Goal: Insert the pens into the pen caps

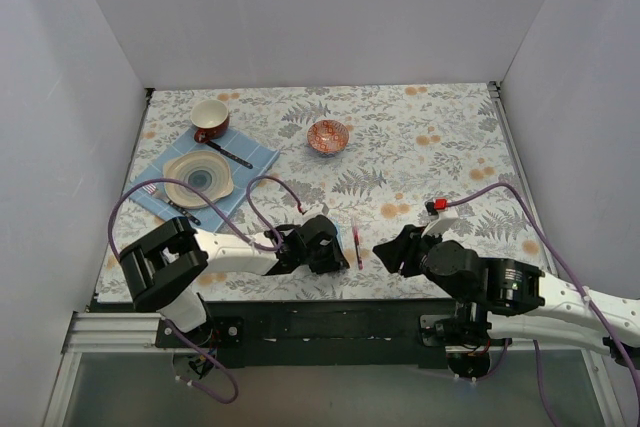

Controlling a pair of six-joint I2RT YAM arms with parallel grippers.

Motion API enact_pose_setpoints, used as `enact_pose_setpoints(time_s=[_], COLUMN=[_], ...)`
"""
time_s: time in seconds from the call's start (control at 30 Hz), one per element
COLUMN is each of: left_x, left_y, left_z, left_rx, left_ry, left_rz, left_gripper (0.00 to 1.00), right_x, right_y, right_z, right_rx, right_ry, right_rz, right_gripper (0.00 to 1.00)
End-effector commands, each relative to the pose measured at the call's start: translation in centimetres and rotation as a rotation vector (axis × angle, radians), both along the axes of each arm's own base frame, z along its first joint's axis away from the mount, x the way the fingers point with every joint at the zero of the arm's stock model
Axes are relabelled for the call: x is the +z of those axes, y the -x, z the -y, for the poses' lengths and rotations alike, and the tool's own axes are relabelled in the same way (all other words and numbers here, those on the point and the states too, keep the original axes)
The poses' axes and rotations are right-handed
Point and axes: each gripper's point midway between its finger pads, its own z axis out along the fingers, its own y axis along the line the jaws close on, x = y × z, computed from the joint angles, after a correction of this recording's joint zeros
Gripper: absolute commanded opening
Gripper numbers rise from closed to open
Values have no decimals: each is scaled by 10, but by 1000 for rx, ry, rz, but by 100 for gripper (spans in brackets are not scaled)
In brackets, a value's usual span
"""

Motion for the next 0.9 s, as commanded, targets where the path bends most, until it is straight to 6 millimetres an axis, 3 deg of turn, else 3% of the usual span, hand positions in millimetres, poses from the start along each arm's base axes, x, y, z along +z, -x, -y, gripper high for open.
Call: enact_pose_setpoints(time_s=[0.0, 0.1, 0.23, 0.4, 0.57, 0.67, 0.73, 0.8, 0.83, 0.87], left_x=[-12, -23, -22, -2, 19, 43, 80, 104, 130, 144], left_y=[-2, 3, 6, 1, -8, -18, -27, -33, -36, -41], left_z=[8, 8, 10, 7, -1, -3, 4, -1, -6, -13], left_rx=[9, 11, 10, 61, 92, 77, 52, 3, 9, 23], left_ry=[-56, -101, -144, -139, -139, -138, -86, -98, -67, -67], left_rz=[-34, -74, -74, -41, 24, 114, 198, 295, 353, 405], left_gripper=[2, 9, 15, 21, 41, 50, 64, 73, 76, 80], right_x=[6, 6, 7, 8, 7, 5, 8, 12, 17, 17], right_y=[-4, -4, -4, -5, -6, -8, -8, -8, -8, -8], right_z=[4, 5, 5, 6, 7, 6, 5, 2, 1, 0], right_rx=[-36, -35, -38, -39, -46, -50, -44, -30, -27, -18], right_ry=[-34, -35, -41, -40, -39, -40, -37, -31, -33, -20], right_rz=[10, 9, 11, 15, 20, 35, 44, 49, 56, 65], right_gripper=[50, 50, 50, 50, 51, 52, 52, 52, 54, 56])
